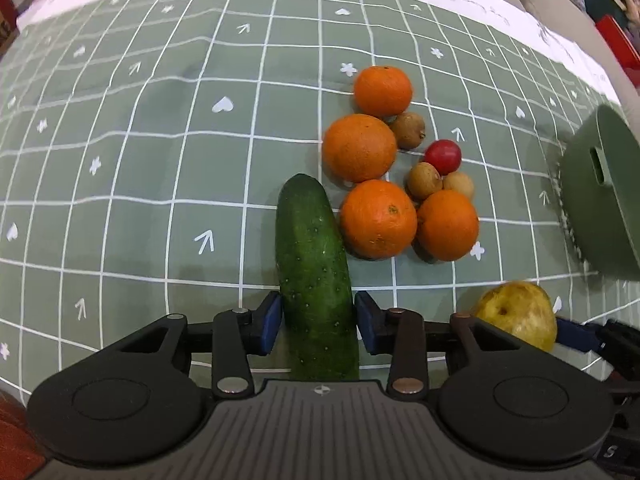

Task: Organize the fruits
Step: 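Carry the pear with the right gripper while the left gripper carries the cucumber into the green colander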

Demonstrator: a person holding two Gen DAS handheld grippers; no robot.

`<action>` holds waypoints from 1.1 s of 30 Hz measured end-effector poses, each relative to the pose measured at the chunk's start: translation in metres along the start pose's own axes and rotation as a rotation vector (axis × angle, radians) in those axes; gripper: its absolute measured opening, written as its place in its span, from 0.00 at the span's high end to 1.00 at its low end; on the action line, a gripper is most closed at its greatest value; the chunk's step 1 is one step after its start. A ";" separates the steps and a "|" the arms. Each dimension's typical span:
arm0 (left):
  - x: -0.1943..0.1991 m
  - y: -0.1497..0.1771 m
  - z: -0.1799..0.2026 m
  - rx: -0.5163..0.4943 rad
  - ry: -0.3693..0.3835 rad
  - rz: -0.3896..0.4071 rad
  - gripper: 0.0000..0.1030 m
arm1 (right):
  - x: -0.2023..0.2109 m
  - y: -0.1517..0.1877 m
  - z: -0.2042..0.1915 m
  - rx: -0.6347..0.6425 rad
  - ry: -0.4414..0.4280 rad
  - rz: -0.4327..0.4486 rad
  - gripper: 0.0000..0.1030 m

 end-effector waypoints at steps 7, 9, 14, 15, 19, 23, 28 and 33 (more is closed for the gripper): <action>0.027 0.012 0.022 -0.070 -0.041 0.049 0.59 | 0.013 0.005 0.004 -0.026 -0.042 0.030 0.36; 0.039 0.016 0.027 -0.085 -0.042 0.065 0.59 | 0.019 0.004 0.005 -0.028 -0.053 0.049 0.36; 0.069 0.019 0.049 -0.142 -0.044 0.129 0.59 | 0.046 0.001 0.006 -0.021 -0.068 0.118 0.36; 0.076 0.019 0.054 -0.153 -0.042 0.144 0.59 | 0.051 0.001 0.007 -0.021 -0.069 0.130 0.36; 0.101 0.017 0.076 -0.204 -0.030 0.202 0.59 | 0.076 -0.002 0.016 -0.022 -0.066 0.194 0.36; 0.114 0.011 0.102 -0.250 -0.020 0.246 0.59 | 0.098 -0.006 0.029 -0.028 -0.060 0.250 0.36; 0.125 0.002 0.135 -0.311 -0.010 0.288 0.59 | 0.125 -0.010 0.052 -0.036 -0.038 0.304 0.36; 0.130 -0.010 0.173 -0.378 0.012 0.308 0.59 | 0.143 -0.016 0.082 -0.054 0.001 0.338 0.36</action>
Point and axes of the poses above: each gripper's, at about its wrist camera, not at the fingertips, and x roughly against the way its jaws point, z to its right, y to its underside, the point moved 6 cm from there along -x, roughly the way its jaws point, and after that the axes turned 1 degree about y, right-handed, at the moved point
